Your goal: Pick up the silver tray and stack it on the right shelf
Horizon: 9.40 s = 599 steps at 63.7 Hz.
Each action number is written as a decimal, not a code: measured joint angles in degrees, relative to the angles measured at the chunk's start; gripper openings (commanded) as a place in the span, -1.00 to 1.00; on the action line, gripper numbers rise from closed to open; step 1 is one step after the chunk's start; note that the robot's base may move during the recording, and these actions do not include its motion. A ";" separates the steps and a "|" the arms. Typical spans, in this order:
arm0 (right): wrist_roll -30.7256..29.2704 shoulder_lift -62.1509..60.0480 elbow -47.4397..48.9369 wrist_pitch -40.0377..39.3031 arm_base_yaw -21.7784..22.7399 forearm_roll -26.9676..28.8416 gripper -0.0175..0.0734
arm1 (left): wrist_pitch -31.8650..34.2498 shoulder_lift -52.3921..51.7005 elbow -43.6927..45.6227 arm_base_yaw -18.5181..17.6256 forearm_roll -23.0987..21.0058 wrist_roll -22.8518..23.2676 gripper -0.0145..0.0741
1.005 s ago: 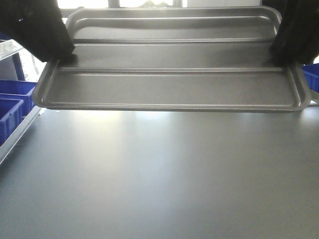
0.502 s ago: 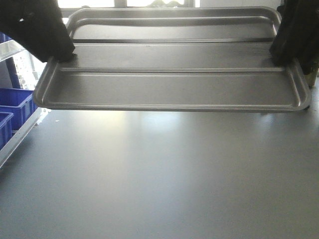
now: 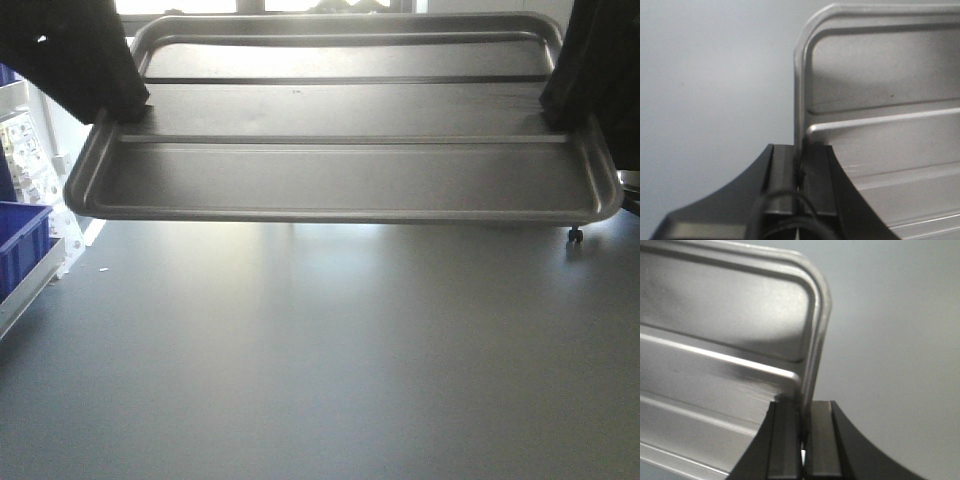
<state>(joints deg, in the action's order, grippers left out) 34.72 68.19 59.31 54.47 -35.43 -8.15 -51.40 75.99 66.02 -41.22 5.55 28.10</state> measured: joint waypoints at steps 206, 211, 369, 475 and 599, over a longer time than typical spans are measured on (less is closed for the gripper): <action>0.00 0.10 0.00 1.99 0.00 -0.61 -0.49 | 2.40 11.28 0.44 0.00 -2.35 0.55 -0.88; 0.00 0.18 0.00 1.99 0.00 -0.61 -0.49 | 2.49 11.72 0.44 0.00 -2.35 0.59 -0.88; -7.48 18.46 7.55 -7.47 15.41 -1.50 -0.49 | 13.30 23.25 13.89 3.93 1.07 -0.90 -0.88; -12.52 -1.77 0.13 -9.67 15.33 -2.79 -0.49 | 9.87 5.51 7.02 4.92 0.98 -5.98 -0.88; -13.21 -60.75 -31.87 -20.04 13.59 -5.32 -0.49 | 26.77 -69.51 -45.17 21.71 -10.53 -28.61 -0.88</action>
<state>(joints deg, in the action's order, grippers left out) 21.51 7.44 27.45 34.42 -21.84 -13.47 -24.63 6.48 20.85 -19.50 -4.98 -0.51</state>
